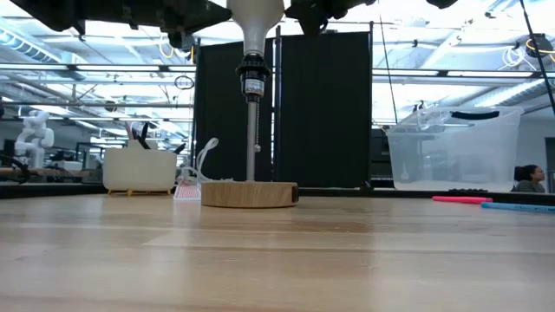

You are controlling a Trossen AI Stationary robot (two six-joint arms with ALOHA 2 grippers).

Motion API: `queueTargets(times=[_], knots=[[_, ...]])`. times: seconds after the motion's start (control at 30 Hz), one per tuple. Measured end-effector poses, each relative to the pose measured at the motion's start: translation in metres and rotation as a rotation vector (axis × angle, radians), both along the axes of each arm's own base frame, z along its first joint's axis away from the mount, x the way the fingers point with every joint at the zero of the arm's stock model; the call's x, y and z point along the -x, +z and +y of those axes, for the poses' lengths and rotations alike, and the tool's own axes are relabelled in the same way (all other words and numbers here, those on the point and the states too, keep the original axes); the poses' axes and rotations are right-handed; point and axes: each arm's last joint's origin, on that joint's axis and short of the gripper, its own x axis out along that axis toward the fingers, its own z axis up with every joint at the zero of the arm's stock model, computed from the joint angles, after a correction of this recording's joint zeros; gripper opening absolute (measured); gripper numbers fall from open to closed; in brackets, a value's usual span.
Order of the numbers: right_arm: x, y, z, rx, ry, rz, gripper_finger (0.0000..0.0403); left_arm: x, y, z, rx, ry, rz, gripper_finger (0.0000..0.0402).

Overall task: Screw lightbulb
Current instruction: Insert the lightbulb into the desk lamp

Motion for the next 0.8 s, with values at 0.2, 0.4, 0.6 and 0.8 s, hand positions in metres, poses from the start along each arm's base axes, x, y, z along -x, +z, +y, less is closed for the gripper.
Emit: queueTargets(times=[0.2, 0.4, 0.6, 0.8], knots=[[0.001, 0.0, 0.009, -0.005, 0.034, -0.003, 0.0, 0.0, 0.0, 0.005, 0.003, 0.023, 0.004, 0.0], [0.002, 0.0, 0.015, -0.018, 0.056, -0.013, 0.0, 0.001, -0.001, 0.009, 0.003, 0.033, 0.012, 0.0], [0.003, 0.0, 0.022, -0.03, 0.07, -0.021, 0.0, 0.001, -0.002, 0.016, 0.006, 0.066, 0.016, 0.0], [0.004, -0.005, 0.025, -0.046, 0.039, 0.007, 0.0, 0.003, 0.0, 0.018, 0.002, 0.079, 0.01, 0.0]])
